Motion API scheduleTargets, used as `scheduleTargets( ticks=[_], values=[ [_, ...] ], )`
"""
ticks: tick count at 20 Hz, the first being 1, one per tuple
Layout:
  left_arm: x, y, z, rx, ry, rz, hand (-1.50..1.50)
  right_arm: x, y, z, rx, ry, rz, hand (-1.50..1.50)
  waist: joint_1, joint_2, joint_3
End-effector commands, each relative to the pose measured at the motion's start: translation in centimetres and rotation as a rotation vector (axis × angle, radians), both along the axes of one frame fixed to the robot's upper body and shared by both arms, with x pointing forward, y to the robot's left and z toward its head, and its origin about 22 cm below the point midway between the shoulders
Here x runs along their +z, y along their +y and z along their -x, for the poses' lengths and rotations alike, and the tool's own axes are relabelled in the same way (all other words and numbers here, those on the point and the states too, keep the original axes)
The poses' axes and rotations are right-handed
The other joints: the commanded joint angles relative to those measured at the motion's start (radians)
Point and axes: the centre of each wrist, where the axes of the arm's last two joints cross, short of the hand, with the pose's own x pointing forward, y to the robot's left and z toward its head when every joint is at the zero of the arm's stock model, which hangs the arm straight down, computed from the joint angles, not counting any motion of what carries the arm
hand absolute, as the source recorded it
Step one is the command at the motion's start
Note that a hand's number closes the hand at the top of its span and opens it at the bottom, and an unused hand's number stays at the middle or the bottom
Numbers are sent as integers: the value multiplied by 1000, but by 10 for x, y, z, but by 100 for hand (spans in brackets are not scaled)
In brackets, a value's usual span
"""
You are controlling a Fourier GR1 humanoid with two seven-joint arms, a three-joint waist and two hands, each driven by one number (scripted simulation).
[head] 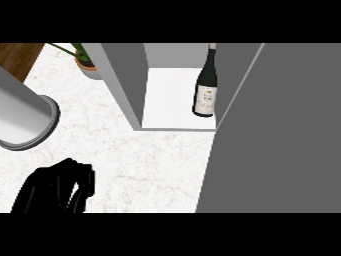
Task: Pick up the wine, place it into the cabinet and close the cabinet
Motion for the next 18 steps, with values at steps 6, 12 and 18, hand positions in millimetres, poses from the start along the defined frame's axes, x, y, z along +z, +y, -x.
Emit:
scheduleTargets(
  ticks=[6, 12, 18],
  values=[
    [6, 53, 24, 74, -15, 35, -150, 26, 53, 44, 243, 22, -39, 150, 0, -3, -3],
    [5, 95, 39, 136, 23, 32, -150, 21, 101, 48, 314, 58, 51, 150, 19, -8, -5],
    [17, 133, 40, 160, -3, 42, -150, 13, 136, 54, 258, 45, 30, 150, 32, -12, -5]
  ],
)
